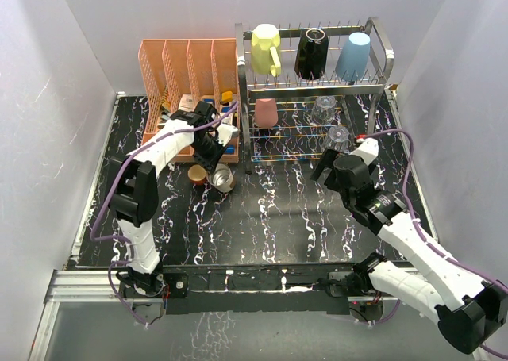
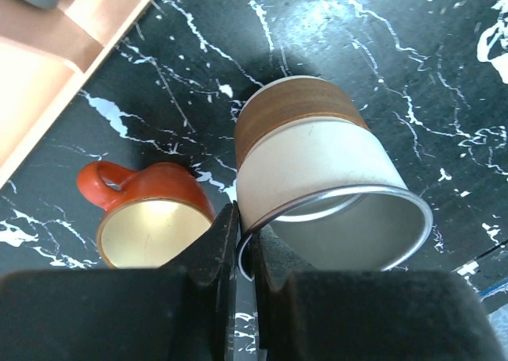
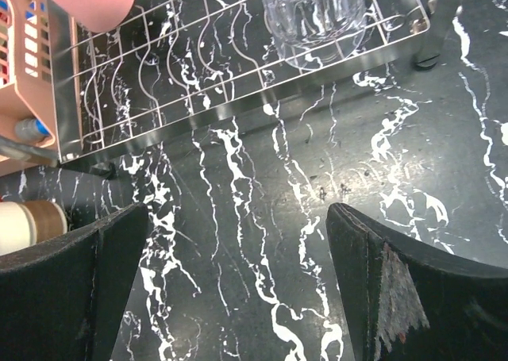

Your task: Unload the cups from the dish rack

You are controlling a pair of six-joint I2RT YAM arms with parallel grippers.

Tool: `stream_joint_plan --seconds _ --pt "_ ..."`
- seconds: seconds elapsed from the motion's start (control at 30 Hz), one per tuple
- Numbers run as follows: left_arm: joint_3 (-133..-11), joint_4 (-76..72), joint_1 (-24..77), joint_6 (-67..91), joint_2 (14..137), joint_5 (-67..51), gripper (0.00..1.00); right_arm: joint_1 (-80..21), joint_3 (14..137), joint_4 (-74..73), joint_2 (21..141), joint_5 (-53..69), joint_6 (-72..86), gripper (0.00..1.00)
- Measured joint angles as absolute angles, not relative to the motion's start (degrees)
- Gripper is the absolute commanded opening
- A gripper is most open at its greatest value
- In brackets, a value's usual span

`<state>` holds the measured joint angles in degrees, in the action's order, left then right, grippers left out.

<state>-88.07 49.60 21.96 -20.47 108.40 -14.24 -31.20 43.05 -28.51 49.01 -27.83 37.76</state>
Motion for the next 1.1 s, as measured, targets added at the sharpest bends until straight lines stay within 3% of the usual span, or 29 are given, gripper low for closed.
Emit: stream_joint_plan --seconds 0.07,0.3,0.53,0.63,0.93,1.1 --pt "-89.06 50.37 22.04 -20.21 109.34 -12.82 0.04 -30.63 43.11 -28.56 49.01 -28.4 37.1 0.98" --pt "-91.29 51.59 22.5 -19.9 109.23 -10.83 0.33 -28.23 44.25 -28.29 50.09 -30.22 34.48 0.98" --pt "-92.07 52.1 22.63 -19.66 106.21 -10.83 0.38 -23.79 44.75 -25.23 52.73 -30.46 31.42 0.98" --pt "-93.25 52.58 22.63 -19.55 104.53 -10.81 0.46 -21.82 45.45 -23.29 54.57 -30.44 29.76 0.98" --pt "-92.51 53.6 20.34 -18.46 94.11 -14.15 0.85 -16.58 46.17 -14.52 59.99 -29.21 23.79 0.98" --pt "-88.4 54.22 18.65 -18.15 87.74 -17.1 0.88 -16.49 46.17 -9.21 64.18 -26.48 21.41 0.98"
